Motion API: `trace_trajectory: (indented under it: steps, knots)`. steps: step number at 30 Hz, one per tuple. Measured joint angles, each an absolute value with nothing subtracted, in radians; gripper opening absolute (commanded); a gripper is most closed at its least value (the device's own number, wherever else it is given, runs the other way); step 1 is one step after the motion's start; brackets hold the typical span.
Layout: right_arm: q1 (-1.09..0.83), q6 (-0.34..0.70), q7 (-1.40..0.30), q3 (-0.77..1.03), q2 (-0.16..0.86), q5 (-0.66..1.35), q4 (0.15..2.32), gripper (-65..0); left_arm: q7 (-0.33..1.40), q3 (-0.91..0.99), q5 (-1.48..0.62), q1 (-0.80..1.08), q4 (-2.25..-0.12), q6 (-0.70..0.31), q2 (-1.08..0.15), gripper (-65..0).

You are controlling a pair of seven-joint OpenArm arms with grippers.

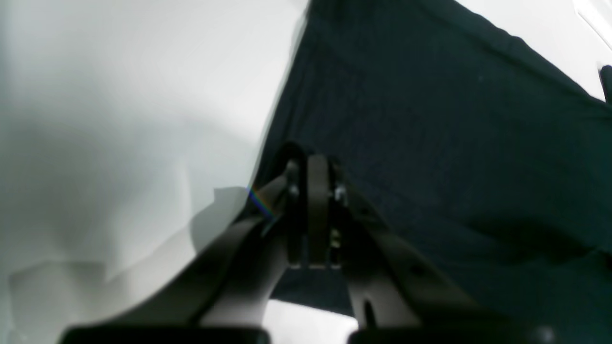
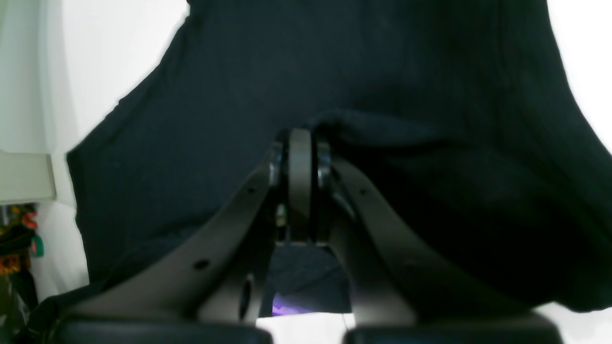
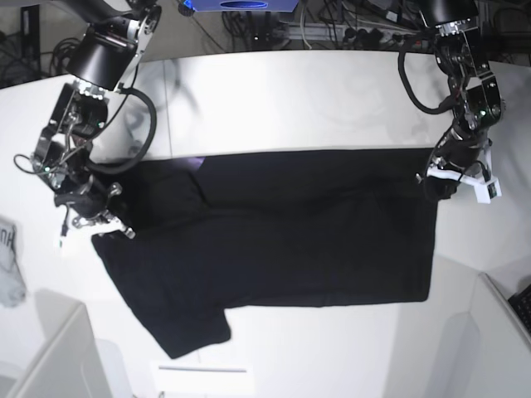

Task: Fold the T-shirt properly
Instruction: 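Lift the gripped edge and fold it over onto the shirt body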

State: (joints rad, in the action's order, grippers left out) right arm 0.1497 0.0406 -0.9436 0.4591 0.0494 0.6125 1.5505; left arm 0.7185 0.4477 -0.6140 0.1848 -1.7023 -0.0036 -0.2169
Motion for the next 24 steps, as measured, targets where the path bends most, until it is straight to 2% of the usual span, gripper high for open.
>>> trace_trajectory:
  steps: [9,15,17,19,20,22,24]
  knots:
    - [0.199,0.038,-0.922,0.460,0.051,0.602,1.463,-65.0,0.719,0.448,-0.611,0.135,-1.639,-0.004,-0.217,-65.0]
    - [0.199,0.038,-0.920,0.461,0.046,0.504,1.462,-65.0,0.720,0.446,-0.614,0.122,-1.625,-0.004,-0.232,-65.0]
    - [0.199,0.038,-0.920,0.463,0.045,0.504,1.465,-49.2,0.719,0.446,-0.613,0.119,-1.625,-0.004,-0.239,-63.8]
    - [0.195,0.037,-0.916,0.469,0.044,0.501,1.474,-35.9,0.719,0.451,-0.611,0.117,-1.628,-0.003,-0.238,-48.5]
    - [0.187,0.038,-0.916,0.469,0.043,0.498,1.492,-32.9,0.719,0.454,-0.612,0.117,-1.628,-0.004,-0.238,-40.5]
    - [0.157,0.035,-0.879,0.470,0.044,0.500,1.554,-32.6,0.718,0.456,-0.614,0.116,-1.631,-0.003,-0.238,-25.3]
    - [0.125,0.016,-0.835,0.472,0.043,0.501,1.615,-32.6,0.719,0.456,-0.614,0.112,-1.643,-0.003,-0.238,-14.8]
